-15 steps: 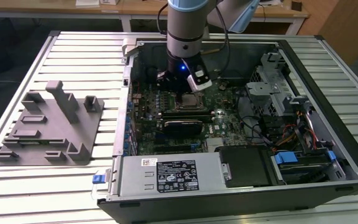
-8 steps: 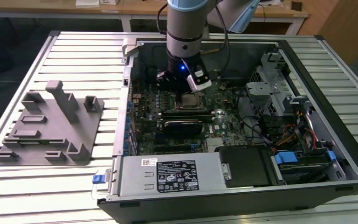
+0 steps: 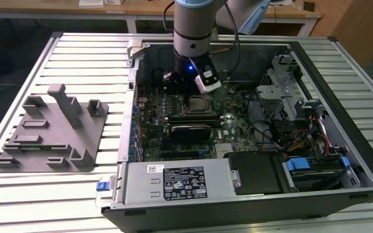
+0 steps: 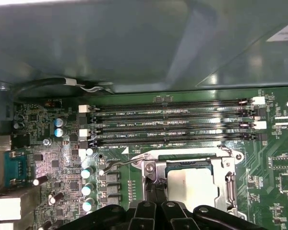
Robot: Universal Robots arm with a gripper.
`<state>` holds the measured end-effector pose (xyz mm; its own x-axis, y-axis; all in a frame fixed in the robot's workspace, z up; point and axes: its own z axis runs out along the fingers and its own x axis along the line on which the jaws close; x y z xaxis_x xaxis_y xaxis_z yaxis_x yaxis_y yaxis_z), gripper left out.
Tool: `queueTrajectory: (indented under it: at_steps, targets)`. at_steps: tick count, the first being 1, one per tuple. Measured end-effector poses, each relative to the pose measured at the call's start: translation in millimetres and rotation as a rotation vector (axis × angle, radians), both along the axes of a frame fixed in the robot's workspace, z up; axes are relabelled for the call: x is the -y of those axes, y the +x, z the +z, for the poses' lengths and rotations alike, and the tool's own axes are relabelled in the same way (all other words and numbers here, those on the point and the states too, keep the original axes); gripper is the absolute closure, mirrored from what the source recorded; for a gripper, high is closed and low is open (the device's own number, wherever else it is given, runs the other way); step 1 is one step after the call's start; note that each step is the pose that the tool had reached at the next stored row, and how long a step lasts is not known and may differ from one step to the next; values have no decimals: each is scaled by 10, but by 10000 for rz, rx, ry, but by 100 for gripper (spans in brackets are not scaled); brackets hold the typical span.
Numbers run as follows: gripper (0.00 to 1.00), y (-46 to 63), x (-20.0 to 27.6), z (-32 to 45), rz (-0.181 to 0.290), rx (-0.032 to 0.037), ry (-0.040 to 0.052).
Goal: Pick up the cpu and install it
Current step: 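Close the cpu cover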
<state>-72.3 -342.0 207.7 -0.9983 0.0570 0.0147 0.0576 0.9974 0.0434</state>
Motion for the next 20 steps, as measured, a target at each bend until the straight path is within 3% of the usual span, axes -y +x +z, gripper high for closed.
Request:
queueTrajectory:
  at_steps: [7,14,20]
  targets:
    - [89,0,0,120,0,0,-1]
    - [89,4,0,127,3,-1,-1]
    - [89,144,0,126,1,0,0]
